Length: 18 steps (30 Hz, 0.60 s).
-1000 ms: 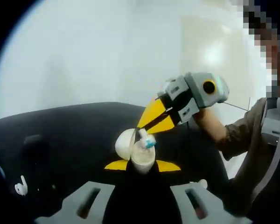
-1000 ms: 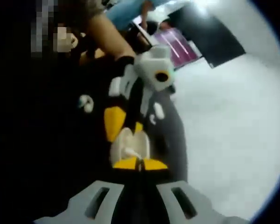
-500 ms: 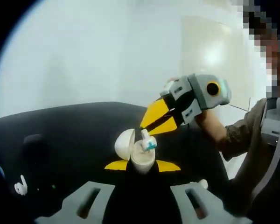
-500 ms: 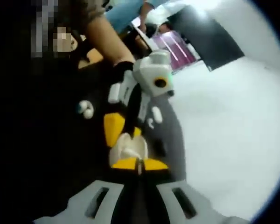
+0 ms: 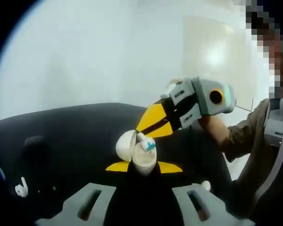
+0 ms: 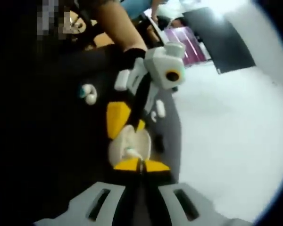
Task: Pick up three earphones and place each one into its charging case using tactile feedback, ensure that each earphone is properly inserted and securely positioned inside the case.
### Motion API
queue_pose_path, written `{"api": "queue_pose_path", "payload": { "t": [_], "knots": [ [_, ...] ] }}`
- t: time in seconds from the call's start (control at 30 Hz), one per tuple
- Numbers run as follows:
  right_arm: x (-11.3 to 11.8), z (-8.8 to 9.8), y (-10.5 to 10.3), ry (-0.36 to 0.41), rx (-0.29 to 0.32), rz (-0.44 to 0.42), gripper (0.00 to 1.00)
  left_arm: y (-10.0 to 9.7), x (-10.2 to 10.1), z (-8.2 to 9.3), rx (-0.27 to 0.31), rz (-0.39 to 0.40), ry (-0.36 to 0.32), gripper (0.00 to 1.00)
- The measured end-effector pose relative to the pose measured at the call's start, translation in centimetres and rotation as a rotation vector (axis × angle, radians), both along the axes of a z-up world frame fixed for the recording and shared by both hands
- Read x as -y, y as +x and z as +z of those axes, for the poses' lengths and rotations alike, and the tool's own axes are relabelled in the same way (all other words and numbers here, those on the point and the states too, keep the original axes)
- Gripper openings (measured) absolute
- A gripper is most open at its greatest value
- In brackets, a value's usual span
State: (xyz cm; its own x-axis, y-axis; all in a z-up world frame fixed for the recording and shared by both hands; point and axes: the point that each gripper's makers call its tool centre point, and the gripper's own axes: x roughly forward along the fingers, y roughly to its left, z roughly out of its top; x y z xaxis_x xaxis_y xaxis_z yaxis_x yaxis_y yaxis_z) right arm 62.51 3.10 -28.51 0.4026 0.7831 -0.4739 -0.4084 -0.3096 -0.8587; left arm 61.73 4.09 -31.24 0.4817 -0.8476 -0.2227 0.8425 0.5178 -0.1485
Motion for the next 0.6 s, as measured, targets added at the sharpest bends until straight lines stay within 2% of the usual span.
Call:
{"api": "queue_pose_path", "payload": {
  "t": [0.1,0.17,0.4,0.6],
  "knots": [
    [-0.18,-0.17,-0.43,-0.023,0.039,-0.006,0.05,-0.03,0.0,0.0,0.001,0.001,0.002,0.18],
    [-0.1,-0.13,-0.37,-0.045,0.089,-0.018,0.05,-0.07,0.02,-0.03,0.001,0.0,0.004,0.18],
    [-0.34,0.31,-0.68,-0.036,0.132,-0.024,0.05,-0.02,0.05,-0.02,0.0,0.003,0.004,0.18],
    [-0.08,-0.04,-0.22,-0.067,0.156,-0.046,0.05,-0.01,0.02,0.0,0.002,0.004,0.004,0.18]
  ]
}}
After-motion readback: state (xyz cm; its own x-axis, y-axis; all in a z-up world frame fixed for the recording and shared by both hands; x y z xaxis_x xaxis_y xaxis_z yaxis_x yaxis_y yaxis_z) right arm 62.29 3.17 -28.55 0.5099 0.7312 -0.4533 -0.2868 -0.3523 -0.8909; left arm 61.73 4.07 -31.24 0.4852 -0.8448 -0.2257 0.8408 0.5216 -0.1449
